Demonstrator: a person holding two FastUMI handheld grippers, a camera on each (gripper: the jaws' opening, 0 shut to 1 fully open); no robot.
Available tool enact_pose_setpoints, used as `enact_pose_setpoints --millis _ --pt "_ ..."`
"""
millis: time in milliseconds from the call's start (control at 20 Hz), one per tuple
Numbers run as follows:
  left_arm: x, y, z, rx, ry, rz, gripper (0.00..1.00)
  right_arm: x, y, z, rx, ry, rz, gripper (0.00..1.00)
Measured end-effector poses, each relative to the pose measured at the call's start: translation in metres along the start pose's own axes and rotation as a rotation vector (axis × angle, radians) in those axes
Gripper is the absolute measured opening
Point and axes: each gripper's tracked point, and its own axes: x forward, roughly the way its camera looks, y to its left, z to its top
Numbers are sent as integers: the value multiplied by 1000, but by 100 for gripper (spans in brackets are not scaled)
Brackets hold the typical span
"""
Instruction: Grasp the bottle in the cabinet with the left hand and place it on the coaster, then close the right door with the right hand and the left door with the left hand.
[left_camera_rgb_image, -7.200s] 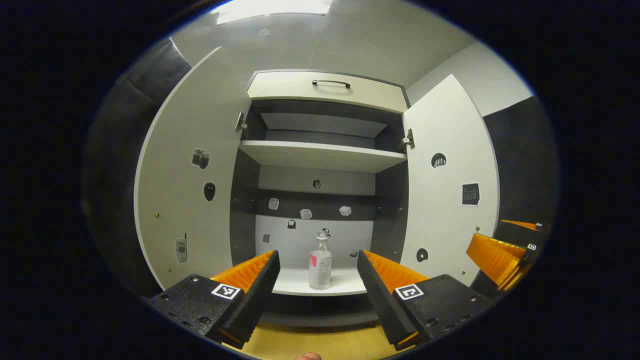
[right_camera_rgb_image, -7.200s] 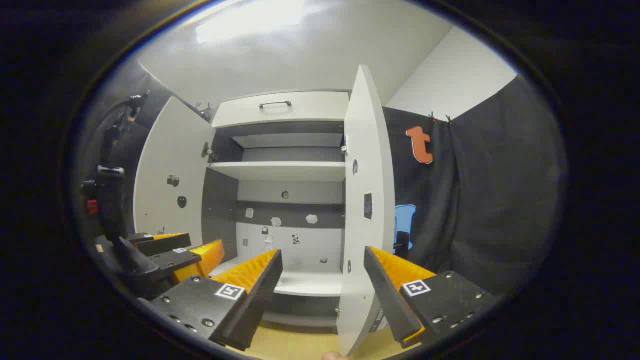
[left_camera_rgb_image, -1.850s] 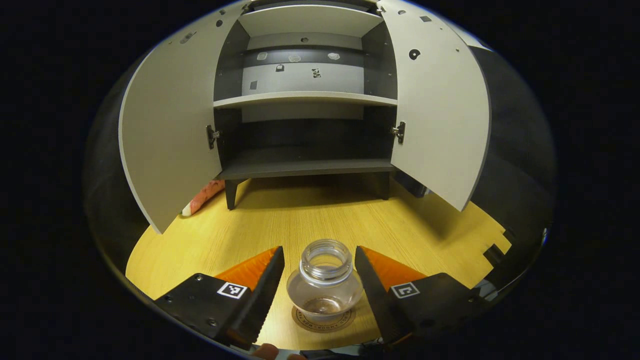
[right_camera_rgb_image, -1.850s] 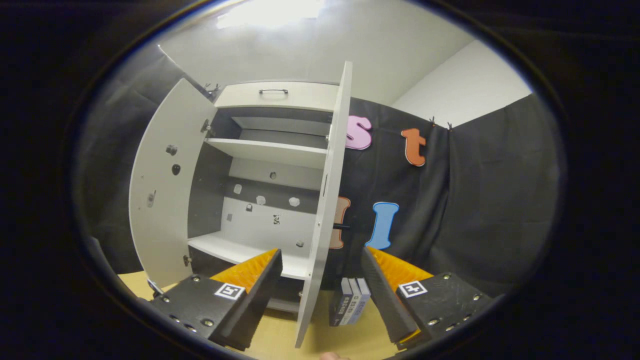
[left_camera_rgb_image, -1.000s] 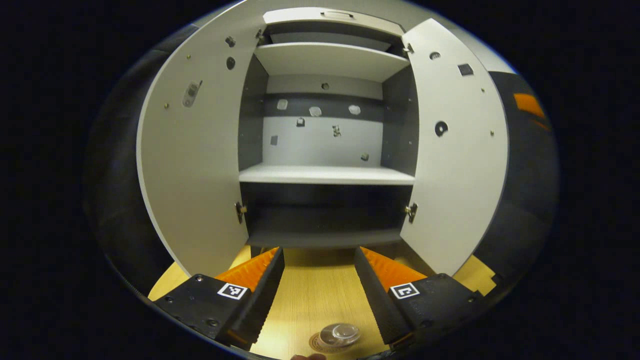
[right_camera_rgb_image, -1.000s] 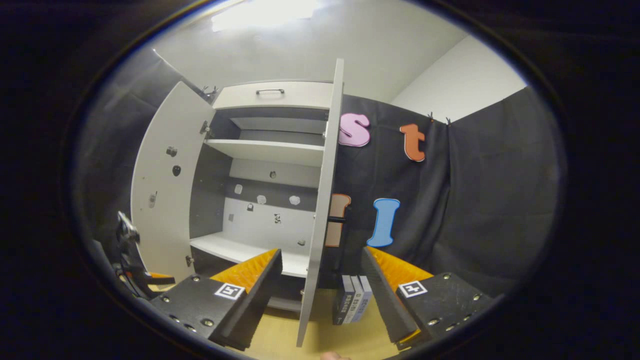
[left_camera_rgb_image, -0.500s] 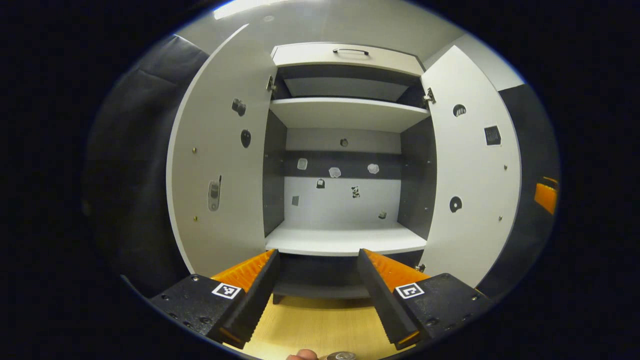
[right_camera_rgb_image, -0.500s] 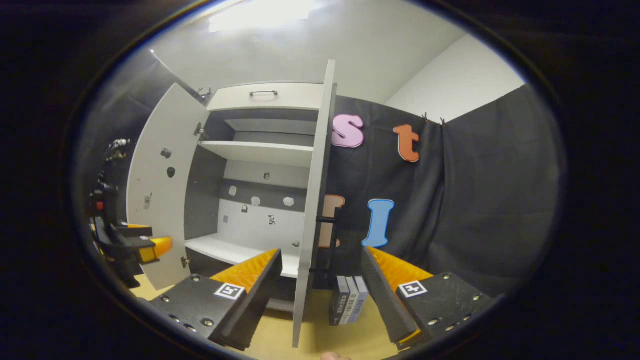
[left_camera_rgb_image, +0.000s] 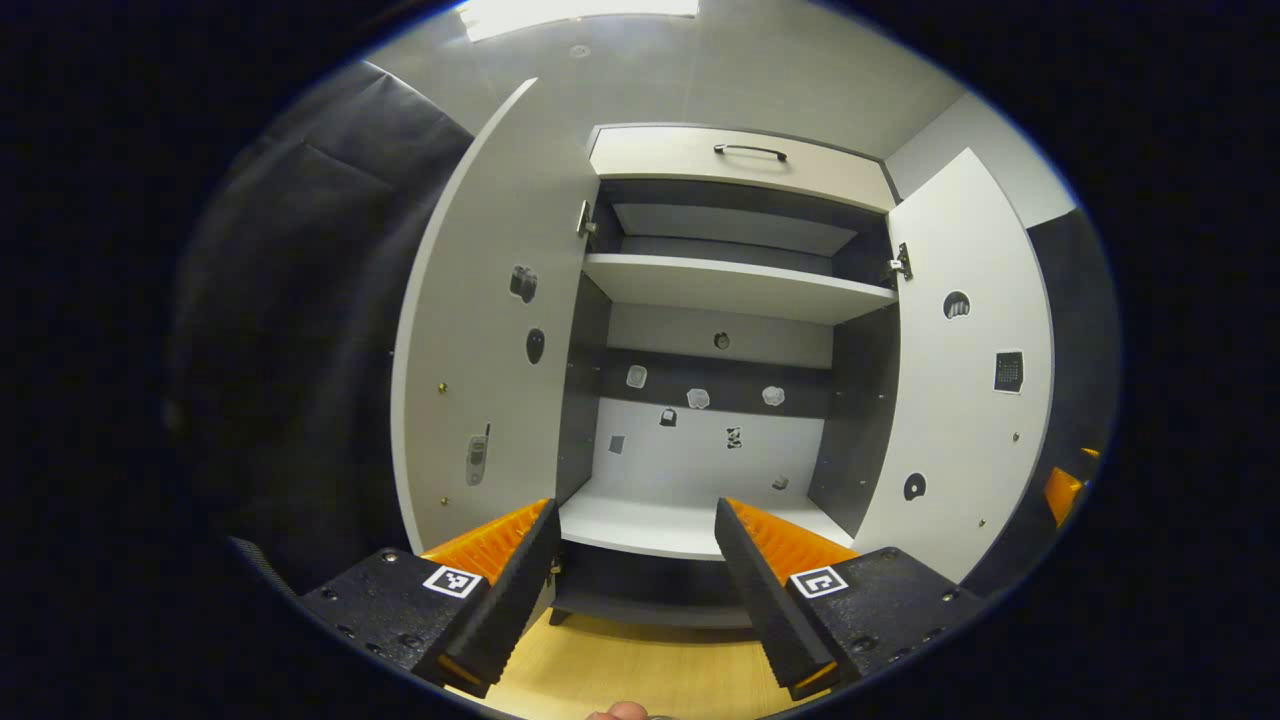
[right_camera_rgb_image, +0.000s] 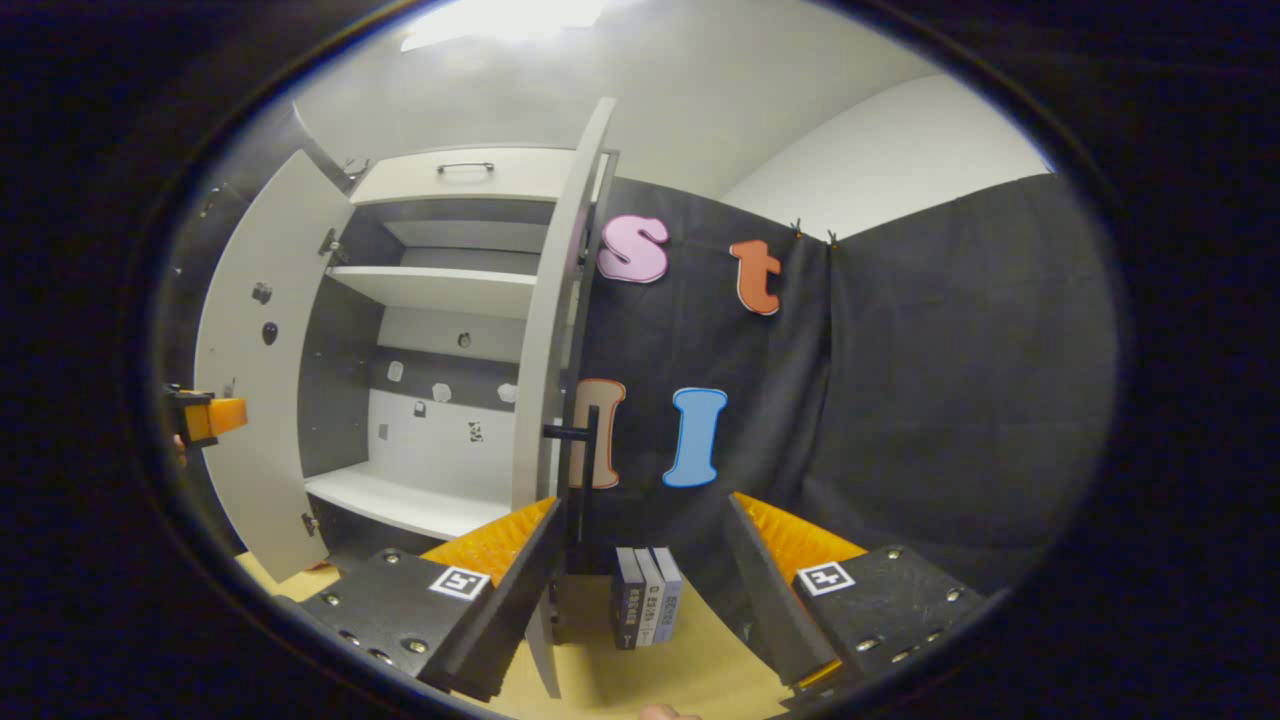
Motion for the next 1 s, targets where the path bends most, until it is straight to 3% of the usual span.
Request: enact_pose_setpoints --millis 450,550,700,1000 --pt "-26 55 -2 39 9 135 96 16 28 -5 52 12 117 92" --pt "-28 55 -2 24 11 137 96 13 41 -3 61 13 159 98" --pt "-23 51 -3 22 14 124 96 10 67 -2 67 9 211 92" --pt "-15 49 1 49 5 107 96 13 116 -1 83 22 301 95"
